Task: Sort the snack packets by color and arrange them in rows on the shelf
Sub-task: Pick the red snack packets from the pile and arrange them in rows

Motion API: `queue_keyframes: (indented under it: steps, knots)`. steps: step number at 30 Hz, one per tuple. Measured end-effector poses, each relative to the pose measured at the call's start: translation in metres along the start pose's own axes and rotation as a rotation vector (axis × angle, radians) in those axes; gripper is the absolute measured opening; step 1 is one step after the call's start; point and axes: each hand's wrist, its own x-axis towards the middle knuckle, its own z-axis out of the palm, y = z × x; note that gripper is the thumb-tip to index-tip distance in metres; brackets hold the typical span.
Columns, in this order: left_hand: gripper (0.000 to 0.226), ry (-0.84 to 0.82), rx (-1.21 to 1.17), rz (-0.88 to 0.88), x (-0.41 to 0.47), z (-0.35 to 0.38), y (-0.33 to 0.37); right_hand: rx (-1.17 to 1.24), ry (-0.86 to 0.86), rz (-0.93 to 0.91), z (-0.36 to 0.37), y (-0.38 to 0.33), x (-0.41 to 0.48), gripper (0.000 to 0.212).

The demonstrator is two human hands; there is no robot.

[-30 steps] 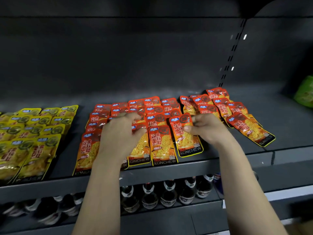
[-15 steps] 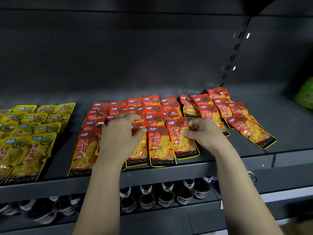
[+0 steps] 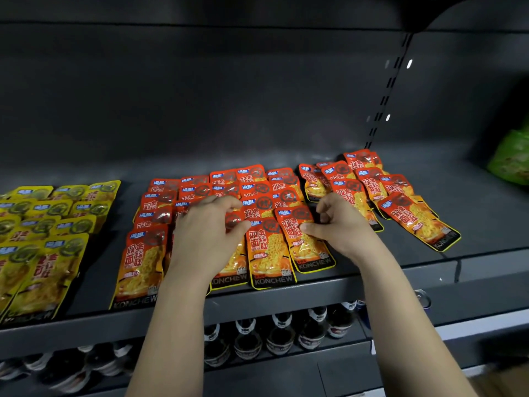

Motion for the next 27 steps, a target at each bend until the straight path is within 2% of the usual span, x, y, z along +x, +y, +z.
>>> queue_keyframes:
  steps: [5,15,20,22,27]
  knots:
    - [0.033,-0.008,0.021,0.046,0.009,0.002,0.011,0.061,0.038,-0.011,-0.014,0.004,0.002,0.023]
    - [0.028,-0.090,0.035,0.155,0.044,0.046,0.077,-0.152,0.188,-0.020,-0.077,0.033,0.012,0.018]
    - [0.047,-0.160,0.024,0.127,0.065,0.079,0.111,-0.166,0.194,-0.006,-0.104,0.053,0.015,0.020]
    - [0.051,-0.177,0.071,0.099,0.072,0.091,0.123,-0.168,0.205,-0.026,-0.112,0.062,0.017,0.019]
    - [0.039,-0.172,0.339,0.007,0.083,0.114,0.150,-0.207,0.205,-0.077,-0.126,0.077,0.021,0.018]
